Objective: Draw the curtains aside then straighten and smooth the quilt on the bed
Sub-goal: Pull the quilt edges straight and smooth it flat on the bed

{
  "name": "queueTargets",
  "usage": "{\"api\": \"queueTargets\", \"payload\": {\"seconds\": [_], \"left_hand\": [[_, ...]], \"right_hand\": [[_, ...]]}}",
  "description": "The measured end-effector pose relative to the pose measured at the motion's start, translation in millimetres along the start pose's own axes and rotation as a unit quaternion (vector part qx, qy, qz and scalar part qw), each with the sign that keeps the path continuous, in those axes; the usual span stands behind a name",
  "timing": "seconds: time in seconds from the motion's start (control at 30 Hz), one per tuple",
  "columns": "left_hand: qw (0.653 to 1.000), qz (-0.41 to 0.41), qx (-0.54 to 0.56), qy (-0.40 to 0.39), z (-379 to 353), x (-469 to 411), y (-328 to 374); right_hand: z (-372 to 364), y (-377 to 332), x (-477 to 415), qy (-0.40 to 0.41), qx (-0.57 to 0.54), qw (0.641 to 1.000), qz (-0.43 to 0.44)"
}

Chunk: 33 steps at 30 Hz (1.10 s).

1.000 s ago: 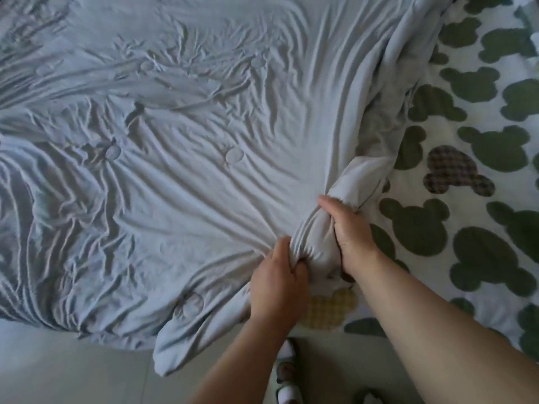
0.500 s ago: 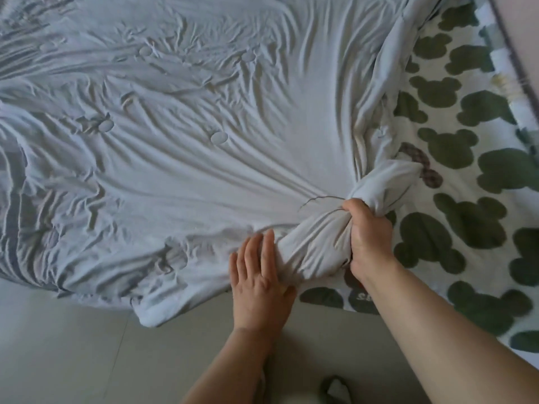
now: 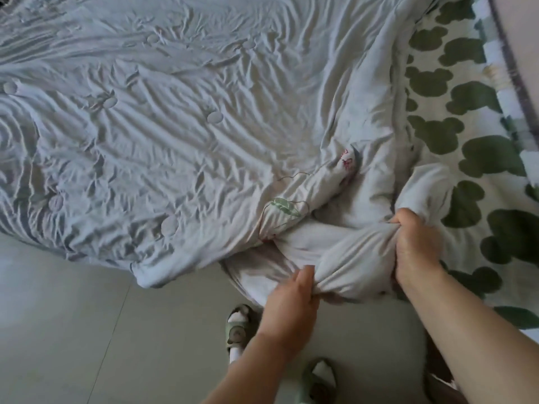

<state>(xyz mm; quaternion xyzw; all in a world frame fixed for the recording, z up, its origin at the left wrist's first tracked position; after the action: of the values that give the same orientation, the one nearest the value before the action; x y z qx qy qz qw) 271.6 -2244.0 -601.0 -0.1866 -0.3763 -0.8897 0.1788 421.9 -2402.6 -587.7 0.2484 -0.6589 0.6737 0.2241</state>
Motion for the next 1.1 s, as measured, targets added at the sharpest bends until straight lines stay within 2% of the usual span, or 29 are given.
{"api": "queueTargets", "payload": {"seconds": [0.07,0.17,0.27,0.33,0.4,0.43,0.53,0.63,0.73,0.83,0.93,1.03,1.1], "left_hand": [[0.995,0.021,0.072,-0.067,-29,-2,16],[0.979,0.001,0.173,-0.107,-66,0,56],[0.96,0.014,0.217,-0.179,-118,3,71],[0.948,0.046,0.245,-0.198,-146,3,63],[0.938,0.062,0.281,-0.191,-164,3,58],[0.937,0.058,0.29,-0.186,-169,3,59],[0.941,0.042,0.26,-0.212,-194,1,85],[0.933,0.03,0.21,-0.291,-230,-2,121],[0.919,0.023,0.166,-0.358,-254,-5,143],[0.921,0.029,0.181,-0.345,-256,-19,138],[0.936,0.026,0.141,-0.32,-241,-39,122],[0.957,0.036,0.129,-0.258,-209,-65,108],[0.971,0.022,0.127,-0.203,-177,-85,114]], "right_hand": [[25,-8,-1,0.015,0.044,0.999,0.02],[65,-14,-3,0.037,0.12,0.992,0.005],[78,8,-8,-0.069,0.12,0.986,-0.091],[77,35,-6,-0.161,0.136,0.961,-0.179],[79,52,-3,-0.209,0.202,0.931,-0.22],[81,53,-6,-0.205,0.24,0.926,-0.208],[114,39,-22,-0.105,0.345,0.925,-0.118],[162,27,-25,-0.001,0.376,0.925,-0.049],[189,26,-30,0.044,0.413,0.909,-0.023],[191,26,-40,0.056,0.449,0.892,-0.012],[204,36,-51,0.072,0.468,0.88,-0.038],[206,37,-57,0.08,0.477,0.873,-0.061],[205,31,-59,0.091,0.455,0.883,-0.066]]}}
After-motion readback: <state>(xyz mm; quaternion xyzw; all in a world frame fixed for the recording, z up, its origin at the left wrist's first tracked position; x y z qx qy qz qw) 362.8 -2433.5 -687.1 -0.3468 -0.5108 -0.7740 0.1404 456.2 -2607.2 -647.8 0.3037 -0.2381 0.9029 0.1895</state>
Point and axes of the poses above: each hand's wrist, its own x-axis away from the middle knuckle, its own z-axis out of the back of the hand, y = z × x, the point moved 10 cm from there along -x, towards the middle knuckle, and after that the axes turned 15 degrees about -y, right-handed, at the moved point
